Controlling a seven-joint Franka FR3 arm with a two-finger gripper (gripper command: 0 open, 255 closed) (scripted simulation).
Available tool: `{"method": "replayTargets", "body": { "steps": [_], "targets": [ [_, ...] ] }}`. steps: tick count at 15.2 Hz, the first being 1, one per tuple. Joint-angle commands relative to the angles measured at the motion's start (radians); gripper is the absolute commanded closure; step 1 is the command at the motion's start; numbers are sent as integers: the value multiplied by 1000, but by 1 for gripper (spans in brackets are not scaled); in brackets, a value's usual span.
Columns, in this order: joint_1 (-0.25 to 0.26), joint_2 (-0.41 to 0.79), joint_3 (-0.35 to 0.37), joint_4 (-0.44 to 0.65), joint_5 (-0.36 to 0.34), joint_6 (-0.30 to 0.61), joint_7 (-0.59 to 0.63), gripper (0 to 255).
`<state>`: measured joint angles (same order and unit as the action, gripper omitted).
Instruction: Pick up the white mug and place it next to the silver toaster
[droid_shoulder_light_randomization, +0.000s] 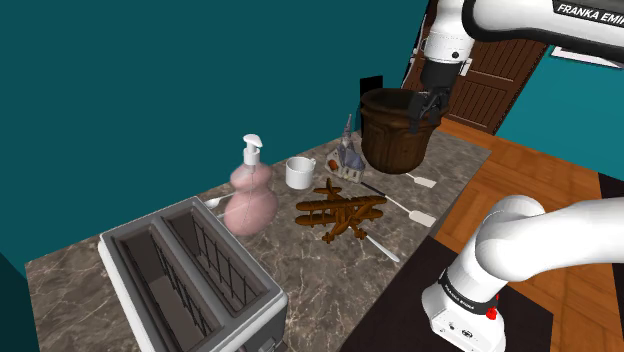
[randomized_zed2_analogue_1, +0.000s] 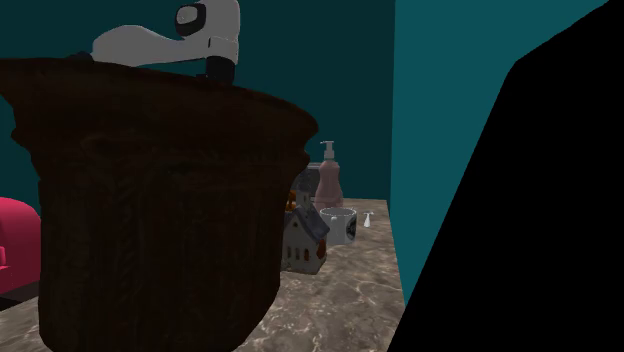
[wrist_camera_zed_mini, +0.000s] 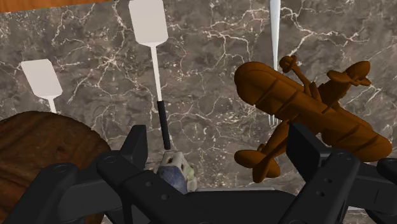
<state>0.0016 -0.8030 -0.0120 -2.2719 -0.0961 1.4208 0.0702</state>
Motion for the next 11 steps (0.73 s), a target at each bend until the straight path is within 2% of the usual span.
{"method": "replayTargets", "body": {
  "steps": [1, 11],
  "targets": [
    [0, 0, 0, 0, 0, 0, 0, 0],
    [17, 268, 61, -18, 51, 287, 116, 0]
  ]
}}
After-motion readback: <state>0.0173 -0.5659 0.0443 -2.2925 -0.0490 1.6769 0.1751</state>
